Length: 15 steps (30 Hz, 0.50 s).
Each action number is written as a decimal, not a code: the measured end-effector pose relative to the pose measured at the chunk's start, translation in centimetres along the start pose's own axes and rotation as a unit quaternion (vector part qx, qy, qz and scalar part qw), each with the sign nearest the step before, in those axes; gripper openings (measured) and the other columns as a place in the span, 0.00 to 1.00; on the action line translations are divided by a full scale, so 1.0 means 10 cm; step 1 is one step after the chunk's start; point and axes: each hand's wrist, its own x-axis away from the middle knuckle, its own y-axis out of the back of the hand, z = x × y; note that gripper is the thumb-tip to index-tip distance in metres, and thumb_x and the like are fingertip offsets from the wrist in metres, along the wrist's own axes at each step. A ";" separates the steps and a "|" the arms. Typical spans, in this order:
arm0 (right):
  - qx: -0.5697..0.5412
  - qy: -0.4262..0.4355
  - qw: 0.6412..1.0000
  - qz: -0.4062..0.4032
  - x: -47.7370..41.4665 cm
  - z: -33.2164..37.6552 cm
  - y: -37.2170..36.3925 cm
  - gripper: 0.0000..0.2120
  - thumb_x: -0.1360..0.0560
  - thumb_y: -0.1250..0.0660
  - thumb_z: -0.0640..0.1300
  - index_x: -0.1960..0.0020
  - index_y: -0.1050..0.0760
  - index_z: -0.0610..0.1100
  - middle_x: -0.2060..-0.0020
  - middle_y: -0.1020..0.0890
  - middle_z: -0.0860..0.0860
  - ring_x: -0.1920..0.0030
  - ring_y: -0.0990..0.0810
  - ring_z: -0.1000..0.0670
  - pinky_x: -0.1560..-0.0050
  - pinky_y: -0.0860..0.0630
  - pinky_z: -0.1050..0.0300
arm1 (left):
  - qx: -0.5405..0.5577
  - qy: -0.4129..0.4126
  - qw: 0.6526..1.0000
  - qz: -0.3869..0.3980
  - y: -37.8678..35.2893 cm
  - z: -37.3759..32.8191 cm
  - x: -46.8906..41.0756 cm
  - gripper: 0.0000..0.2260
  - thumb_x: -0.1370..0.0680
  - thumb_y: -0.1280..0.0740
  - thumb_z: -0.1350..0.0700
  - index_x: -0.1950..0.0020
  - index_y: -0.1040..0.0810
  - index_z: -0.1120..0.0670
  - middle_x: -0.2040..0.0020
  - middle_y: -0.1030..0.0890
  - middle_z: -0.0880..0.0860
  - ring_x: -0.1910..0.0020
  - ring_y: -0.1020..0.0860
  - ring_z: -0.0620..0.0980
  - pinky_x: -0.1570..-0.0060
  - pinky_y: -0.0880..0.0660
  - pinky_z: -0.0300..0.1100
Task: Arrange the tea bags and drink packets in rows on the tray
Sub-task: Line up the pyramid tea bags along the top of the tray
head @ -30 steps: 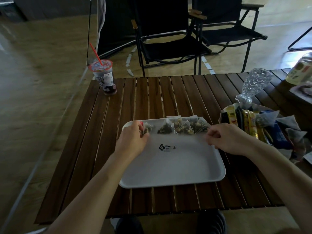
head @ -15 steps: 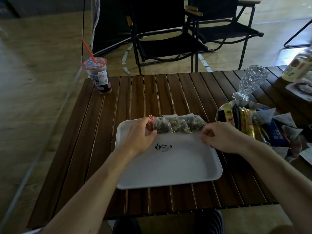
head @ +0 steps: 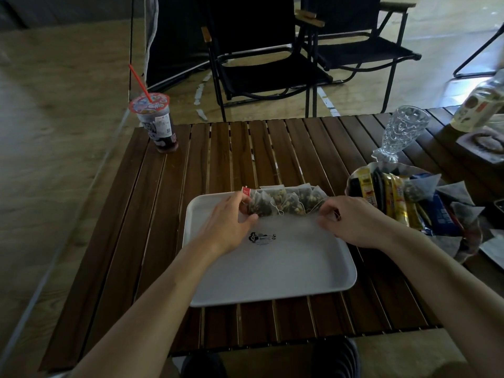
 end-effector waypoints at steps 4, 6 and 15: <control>0.010 0.000 1.000 0.006 -0.01 0.02 0.01 0.16 0.21 0.36 0.53 0.38 0.23 0.45 0.47 0.19 0.51 0.53 0.21 0.53 0.53 0.26 0.60 | 0.000 0.001 1.000 0.010 0.02 0.01 0.00 0.17 0.22 0.32 0.51 0.34 0.29 0.52 0.39 0.23 0.50 0.46 0.24 0.48 0.44 0.25 0.43; 0.010 0.000 1.000 0.005 0.00 0.03 0.01 0.16 0.21 0.36 0.53 0.37 0.23 0.45 0.46 0.19 0.51 0.53 0.22 0.53 0.53 0.27 0.60 | -0.002 0.001 1.000 0.016 0.04 0.00 0.02 0.19 0.22 0.31 0.51 0.33 0.30 0.51 0.38 0.24 0.50 0.46 0.25 0.47 0.42 0.25 0.45; 0.010 -0.004 1.000 0.008 0.02 0.00 0.00 0.17 0.21 0.36 0.55 0.37 0.24 0.47 0.44 0.20 0.52 0.49 0.21 0.53 0.51 0.24 0.59 | -0.023 -0.005 1.000 0.005 0.08 0.06 0.09 0.11 0.22 0.32 0.52 0.41 0.25 0.51 0.43 0.23 0.48 0.56 0.23 0.42 0.57 0.29 0.32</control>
